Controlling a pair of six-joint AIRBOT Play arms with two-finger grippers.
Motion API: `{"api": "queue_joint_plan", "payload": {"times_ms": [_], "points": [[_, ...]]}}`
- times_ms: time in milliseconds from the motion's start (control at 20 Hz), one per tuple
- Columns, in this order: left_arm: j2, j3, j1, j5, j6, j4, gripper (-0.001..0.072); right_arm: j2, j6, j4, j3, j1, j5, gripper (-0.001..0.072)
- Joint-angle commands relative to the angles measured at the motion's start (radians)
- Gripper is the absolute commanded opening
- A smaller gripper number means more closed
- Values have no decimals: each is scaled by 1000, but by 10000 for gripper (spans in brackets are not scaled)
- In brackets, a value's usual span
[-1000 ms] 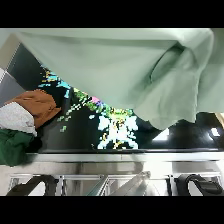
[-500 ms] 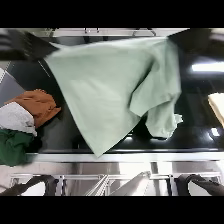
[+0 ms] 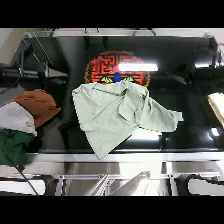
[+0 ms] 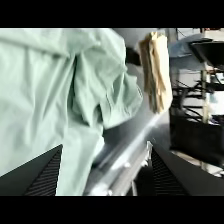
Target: Fold the shirts.
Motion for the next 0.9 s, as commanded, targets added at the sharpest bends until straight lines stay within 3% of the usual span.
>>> {"api": "queue_joint_plan", "payload": {"times_ms": [0,50,100,150,200,400,750,800,850], "points": [[80,-246,-29,-11,2,77,585,54,49,-243,-155,-22,118,245],[121,-336,-59,32,0,141,586,70,28,-241,-218,-4,97,252],[153,-410,-88,72,-2,183,586,78,21,-242,-272,18,79,311],[183,-478,-115,111,-2,203,586,78,22,-242,-319,44,58,505],[204,-531,-137,130,-2,201,586,78,36,-242,-364,73,29,595],[262,-676,-235,190,-15,197,586,78,36,-251,-478,204,-96,597],[274,-788,-402,285,-36,198,586,-10,63,-249,-486,372,-271,595],[274,-787,-414,293,-38,197,586,-32,63,-249,-486,386,-275,578],[274,-787,-426,303,-47,198,586,-51,63,-249,-485,397,-274,499]]}}
